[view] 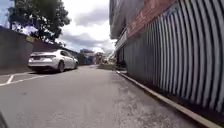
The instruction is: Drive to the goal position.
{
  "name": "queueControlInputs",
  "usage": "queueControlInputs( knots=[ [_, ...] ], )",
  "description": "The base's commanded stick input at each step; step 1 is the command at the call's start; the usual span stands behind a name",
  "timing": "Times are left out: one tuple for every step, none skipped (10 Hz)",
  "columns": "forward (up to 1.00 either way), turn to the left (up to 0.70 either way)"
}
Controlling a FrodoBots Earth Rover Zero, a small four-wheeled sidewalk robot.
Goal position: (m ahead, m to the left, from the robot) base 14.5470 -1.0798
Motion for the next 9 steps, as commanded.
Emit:
queueControlInputs(
  knots=[
    [0.45,0.0],
    [0.45,0.0],
    [0.45,0.0],
    [0.45,0.0],
    [0.45,0.0],
    [0.45,0.0],
    [0.45,0.0],
    [0.45,0.0],
    [0.45,0.0]
  ],
)
